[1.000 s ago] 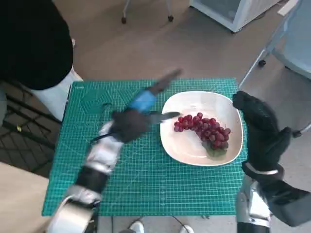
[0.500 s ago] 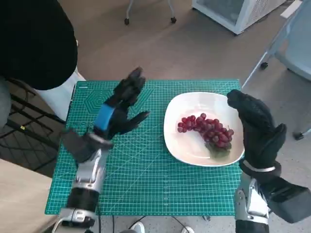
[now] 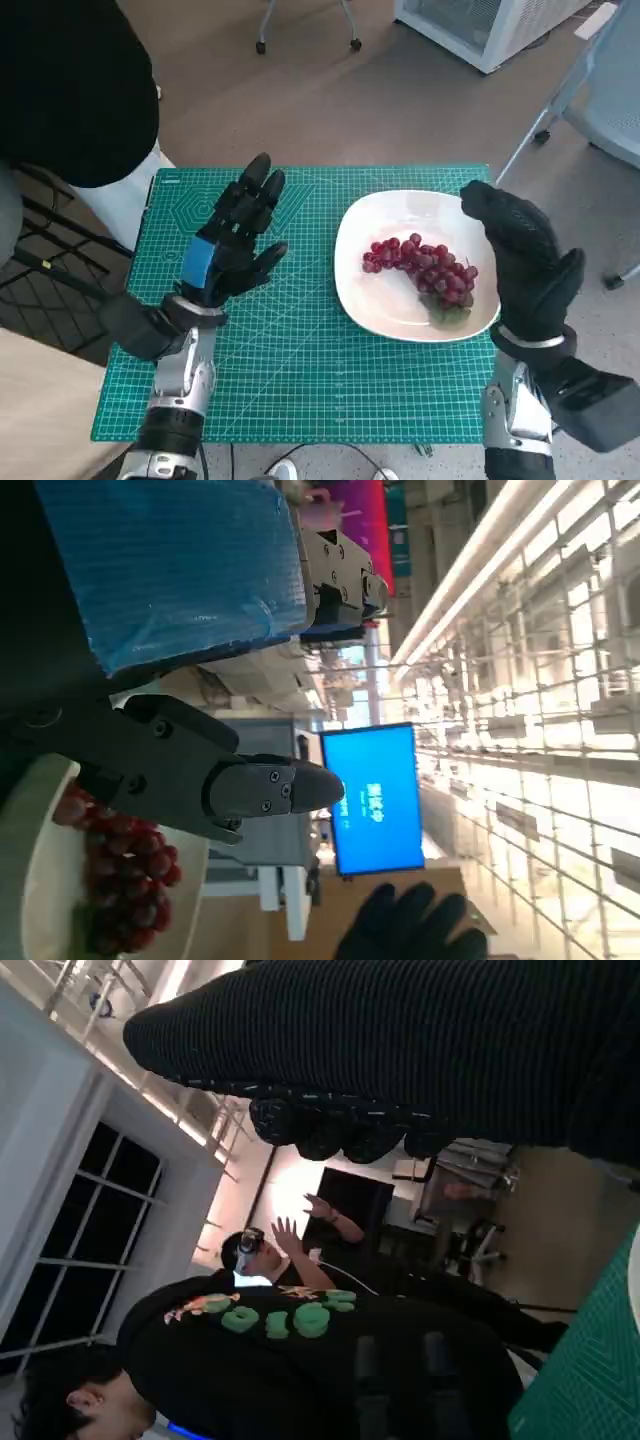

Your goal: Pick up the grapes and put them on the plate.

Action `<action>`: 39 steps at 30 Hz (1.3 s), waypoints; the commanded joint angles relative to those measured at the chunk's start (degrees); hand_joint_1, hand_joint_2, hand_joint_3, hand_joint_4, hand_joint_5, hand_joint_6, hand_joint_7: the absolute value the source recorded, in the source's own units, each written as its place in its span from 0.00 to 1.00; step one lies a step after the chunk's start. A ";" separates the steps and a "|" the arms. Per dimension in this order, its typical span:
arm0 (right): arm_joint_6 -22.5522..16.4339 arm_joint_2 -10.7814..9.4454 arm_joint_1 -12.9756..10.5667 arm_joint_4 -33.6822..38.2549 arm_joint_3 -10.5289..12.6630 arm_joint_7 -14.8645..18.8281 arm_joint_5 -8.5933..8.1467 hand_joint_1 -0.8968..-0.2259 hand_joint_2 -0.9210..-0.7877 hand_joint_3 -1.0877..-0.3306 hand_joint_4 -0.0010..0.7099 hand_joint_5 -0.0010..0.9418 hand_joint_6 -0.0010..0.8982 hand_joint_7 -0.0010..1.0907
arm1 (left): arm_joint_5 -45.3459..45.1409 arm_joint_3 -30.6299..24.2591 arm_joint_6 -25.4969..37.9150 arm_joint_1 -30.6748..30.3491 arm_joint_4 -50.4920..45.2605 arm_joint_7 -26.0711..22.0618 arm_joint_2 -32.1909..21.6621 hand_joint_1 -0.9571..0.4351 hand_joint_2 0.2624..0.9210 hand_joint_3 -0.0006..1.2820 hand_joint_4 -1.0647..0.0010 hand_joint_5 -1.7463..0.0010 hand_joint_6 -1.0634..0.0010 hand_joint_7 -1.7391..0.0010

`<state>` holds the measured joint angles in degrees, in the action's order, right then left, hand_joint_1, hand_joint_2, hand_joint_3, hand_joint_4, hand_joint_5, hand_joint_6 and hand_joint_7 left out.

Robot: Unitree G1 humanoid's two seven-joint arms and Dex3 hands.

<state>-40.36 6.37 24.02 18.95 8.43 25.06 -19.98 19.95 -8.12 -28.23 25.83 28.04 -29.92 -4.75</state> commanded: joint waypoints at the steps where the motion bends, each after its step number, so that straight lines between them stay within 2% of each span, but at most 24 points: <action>1: 0.96 0.21 -0.04 1.03 -0.24 1.09 -0.21 0.35 0.00 0.52 0.45 0.00 0.17 0.18 | 1.19 -0.37 0.06 -1.16 -2.03 -0.78 0.34 0.30 1.00 0.30 0.83 1.00 0.76 0.99; 9: 1.30 0.21 -0.19 0.67 -0.26 1.57 -0.18 0.35 0.00 0.52 0.45 0.00 0.17 0.18 | 1.59 -0.43 -0.02 -2.22 -3.46 -1.50 0.43 0.30 1.00 0.31 0.83 1.00 0.76 0.99; 30: 2.33 -0.16 -0.29 -0.18 -1.30 0.21 1.48 0.34 0.00 0.51 0.45 0.00 0.16 0.19 | 3.45 -1.08 0.22 -4.80 -5.60 -3.40 0.90 0.30 1.00 0.31 0.81 1.00 0.73 0.99; 39: 2.04 -0.54 0.03 0.52 -1.69 -0.36 2.71 0.33 0.00 0.51 0.46 0.01 0.15 0.20 | 2.88 -1.02 -0.36 -5.42 -5.99 -3.43 0.62 0.30 1.00 0.31 0.80 0.99 0.71 0.99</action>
<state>-38.95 6.26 24.05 18.62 6.86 25.23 -17.87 22.77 -9.08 -28.18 21.08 23.23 -33.15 -4.07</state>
